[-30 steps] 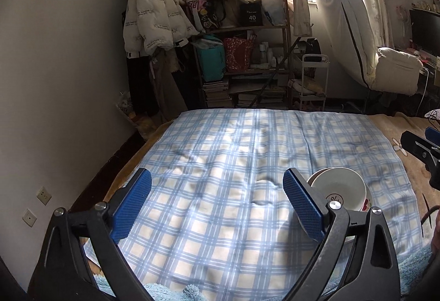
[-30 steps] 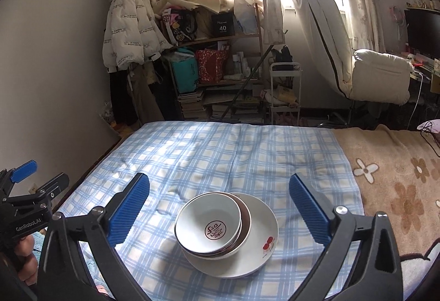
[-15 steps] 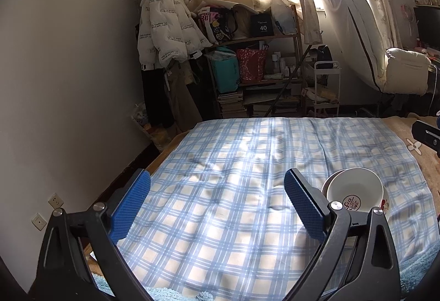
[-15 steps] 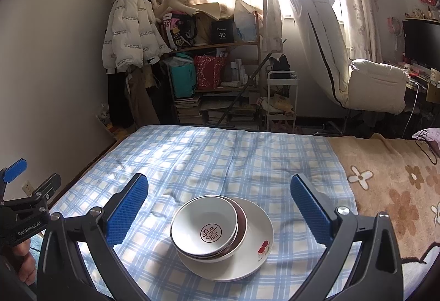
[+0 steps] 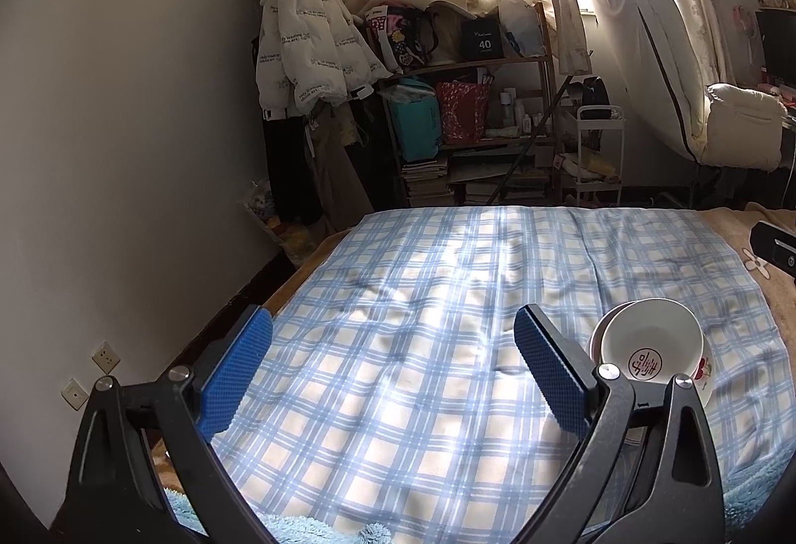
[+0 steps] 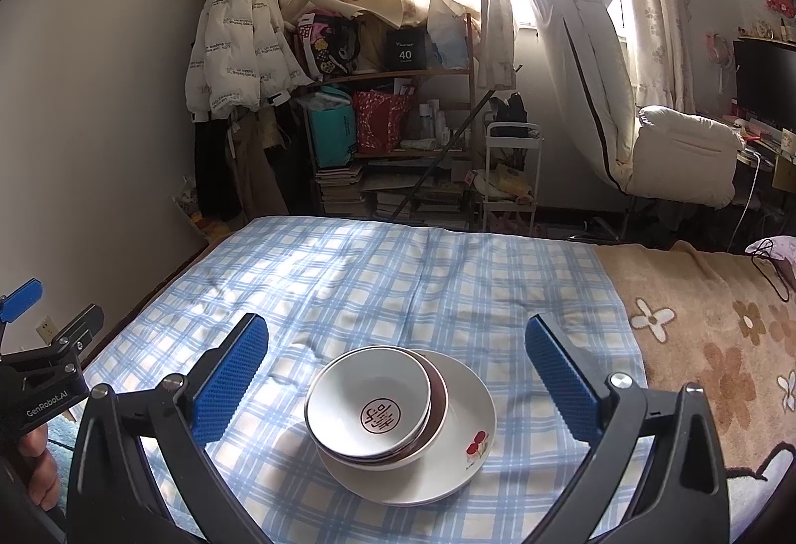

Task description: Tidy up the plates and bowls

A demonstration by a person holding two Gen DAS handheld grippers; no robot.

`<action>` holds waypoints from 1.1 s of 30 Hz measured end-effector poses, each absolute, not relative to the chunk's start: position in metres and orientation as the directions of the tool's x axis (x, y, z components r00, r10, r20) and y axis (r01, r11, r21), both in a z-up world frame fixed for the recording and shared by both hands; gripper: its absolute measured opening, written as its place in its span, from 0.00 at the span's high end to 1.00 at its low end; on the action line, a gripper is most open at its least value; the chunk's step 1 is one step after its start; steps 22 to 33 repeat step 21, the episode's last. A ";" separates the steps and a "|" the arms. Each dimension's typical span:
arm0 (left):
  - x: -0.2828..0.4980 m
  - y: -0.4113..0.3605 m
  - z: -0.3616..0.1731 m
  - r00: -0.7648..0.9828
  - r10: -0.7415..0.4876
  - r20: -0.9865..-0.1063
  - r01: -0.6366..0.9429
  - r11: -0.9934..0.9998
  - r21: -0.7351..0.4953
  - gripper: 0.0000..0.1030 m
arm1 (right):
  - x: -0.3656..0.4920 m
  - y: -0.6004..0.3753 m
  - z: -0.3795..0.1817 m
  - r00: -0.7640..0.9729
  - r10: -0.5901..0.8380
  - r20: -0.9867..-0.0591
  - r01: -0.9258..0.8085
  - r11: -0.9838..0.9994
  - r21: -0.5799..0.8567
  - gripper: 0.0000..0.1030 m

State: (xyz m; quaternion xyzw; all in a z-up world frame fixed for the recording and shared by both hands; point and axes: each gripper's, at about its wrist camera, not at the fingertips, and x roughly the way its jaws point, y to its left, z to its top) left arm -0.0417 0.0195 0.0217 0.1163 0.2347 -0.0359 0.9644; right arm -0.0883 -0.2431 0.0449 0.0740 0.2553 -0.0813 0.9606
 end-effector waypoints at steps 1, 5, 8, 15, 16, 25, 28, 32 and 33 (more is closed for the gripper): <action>-0.042 0.019 0.021 0.886 -0.015 -0.463 0.124 0.970 0.207 0.06 | -0.088 -0.243 0.045 0.857 -0.118 -0.502 0.194 0.976 0.100 0.00; -0.041 0.019 0.021 0.885 -0.012 -0.465 0.123 0.970 0.209 0.06 | -0.088 -0.243 0.044 0.855 -0.120 -0.505 0.194 0.976 0.096 0.00; -0.040 0.019 0.019 0.882 -0.011 -0.472 0.124 0.970 0.209 0.06 | -0.089 -0.244 0.041 0.854 -0.120 -0.507 0.194 0.976 0.095 0.00; -0.037 0.019 0.016 0.875 -0.002 -0.484 0.120 0.970 0.213 0.06 | -0.088 -0.245 0.040 0.853 -0.120 -0.507 0.194 0.976 0.095 0.00; -0.037 0.019 0.016 0.874 0.001 -0.485 0.118 0.969 0.216 0.06 | -0.089 -0.245 0.039 0.853 -0.120 -0.507 0.194 0.976 0.095 0.00; -0.037 0.019 0.016 0.874 -0.005 -0.486 0.124 0.969 0.213 0.06 | -0.089 -0.246 0.038 0.853 -0.121 -0.508 0.195 0.976 0.095 0.00; -0.037 0.019 0.016 0.874 -0.005 -0.486 0.124 0.969 0.213 0.06 | -0.089 -0.246 0.038 0.853 -0.121 -0.508 0.195 0.976 0.095 0.00; -0.037 0.019 0.016 0.874 -0.005 -0.486 0.124 0.969 0.213 0.06 | -0.089 -0.246 0.038 0.853 -0.121 -0.508 0.195 0.976 0.095 0.00; -0.037 0.019 0.016 0.874 -0.005 -0.486 0.124 0.969 0.213 0.06 | -0.089 -0.246 0.038 0.853 -0.121 -0.508 0.195 0.976 0.095 0.00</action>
